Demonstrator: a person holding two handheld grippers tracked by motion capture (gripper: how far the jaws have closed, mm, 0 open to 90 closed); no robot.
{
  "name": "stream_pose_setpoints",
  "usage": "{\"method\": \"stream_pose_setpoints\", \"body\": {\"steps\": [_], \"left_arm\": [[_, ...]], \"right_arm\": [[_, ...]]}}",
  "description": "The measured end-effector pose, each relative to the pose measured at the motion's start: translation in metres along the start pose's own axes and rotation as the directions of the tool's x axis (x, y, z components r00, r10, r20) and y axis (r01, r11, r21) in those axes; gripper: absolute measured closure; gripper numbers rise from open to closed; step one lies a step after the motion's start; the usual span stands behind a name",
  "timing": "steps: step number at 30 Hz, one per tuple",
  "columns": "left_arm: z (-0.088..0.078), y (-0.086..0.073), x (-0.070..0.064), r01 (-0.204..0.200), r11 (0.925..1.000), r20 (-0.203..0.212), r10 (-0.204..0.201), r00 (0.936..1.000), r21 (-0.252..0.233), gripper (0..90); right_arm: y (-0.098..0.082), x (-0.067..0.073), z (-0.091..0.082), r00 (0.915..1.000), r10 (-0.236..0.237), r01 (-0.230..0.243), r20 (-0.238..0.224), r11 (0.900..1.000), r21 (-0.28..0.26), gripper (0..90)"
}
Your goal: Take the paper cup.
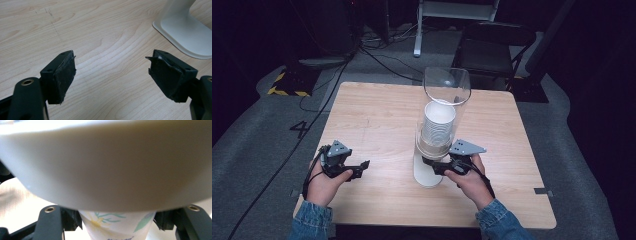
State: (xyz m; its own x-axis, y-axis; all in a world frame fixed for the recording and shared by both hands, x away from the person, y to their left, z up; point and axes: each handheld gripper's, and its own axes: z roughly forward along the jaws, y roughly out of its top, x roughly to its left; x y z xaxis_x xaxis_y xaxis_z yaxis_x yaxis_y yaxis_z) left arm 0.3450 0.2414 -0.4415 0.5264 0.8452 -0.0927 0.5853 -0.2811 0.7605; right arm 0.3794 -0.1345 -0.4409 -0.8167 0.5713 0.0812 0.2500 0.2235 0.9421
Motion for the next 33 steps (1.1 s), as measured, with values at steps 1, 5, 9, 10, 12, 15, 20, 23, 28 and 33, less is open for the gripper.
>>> {"method": "stream_pose_setpoints", "body": {"steps": [1, 5, 9, 10, 12, 15, 20, 23, 28, 33], "left_arm": [[0.0, 0.0, 0.0, -0.001, 1.0, 0.001, 0.001, 1.0, 0.002, 21.0], [0.0, 0.0, 0.0, -0.001, 1.0, 0.002, 0.001, 1.0, 0.002, 21.0], [0.0, 0.0, 0.0, -0.002, 1.0, 0.001, 0.002, 1.0, 0.002, 21.1], [0.0, 0.0, 0.0, -0.002, 1.0, 0.0, 0.002, 1.0, 0.003, 21.0], [0.0, 0.0, 0.0, -0.001, 1.0, 0.002, 0.001, 1.0, 0.002, 21.0], [0.0, 0.0, 0.0, -0.002, 1.0, 0.001, 0.002, 1.0, 0.0, 21.0], [0.001, 0.0, 0.0, -0.001, 1.0, 0.005, 0.001, 1.0, 0.006, 21.0], [0.001, 0.0, 0.001, -0.002, 1.0, 0.004, 0.002, 1.0, 0.005, 21.0], [0.002, 0.0, 0.001, 0.001, 1.0, 0.004, -0.001, 1.0, 0.005, 21.0], [0.004, 0.0, 0.001, 0.003, 1.0, 0.008, -0.003, 1.0, 0.006, 20.9]], "right_arm": [[0.0, 0.0, 0.0, 1.0, -0.001, 0.001, 0.0, 1.0, 0.001, 36.1], [-0.001, 0.0, 0.0, 1.0, -0.001, 0.001, 0.0, 1.0, 0.003, 36.0], [-0.002, -0.001, 0.0, 0.9999, -0.01, 0.01, 0.007, 1.0, 0.011, 36.4], [-0.003, -0.001, 0.001, 0.9995, -0.028, 0.027, 0.015, 0.998, 0.065, 37.0], [-0.014, -0.001, 0.005, 0.9996, -0.024, 0.023, 0.012, 0.994, 0.111, 37.0], [-0.018, -0.003, 0.004, 0.9998, -0.01, 0.012, -0.014, 0.993, 0.121, 36.4], [-0.019, -0.002, 0.004, 0.9998, -0.011, 0.012, -0.015, 0.992, 0.127, 35.4], [-0.02, -0.002, 0.004, 0.9998, -0.017, 0.018, -0.012, 0.99, 0.138, 35.1], [-0.023, -0.002, 0.003, 0.9998, -0.017, 0.018, -0.013, 0.986, 0.163, 35.0], [-0.026, -0.003, 0.002, 0.9997, -0.023, 0.024, -0.008, 0.981, 0.195, 35.0]]}}
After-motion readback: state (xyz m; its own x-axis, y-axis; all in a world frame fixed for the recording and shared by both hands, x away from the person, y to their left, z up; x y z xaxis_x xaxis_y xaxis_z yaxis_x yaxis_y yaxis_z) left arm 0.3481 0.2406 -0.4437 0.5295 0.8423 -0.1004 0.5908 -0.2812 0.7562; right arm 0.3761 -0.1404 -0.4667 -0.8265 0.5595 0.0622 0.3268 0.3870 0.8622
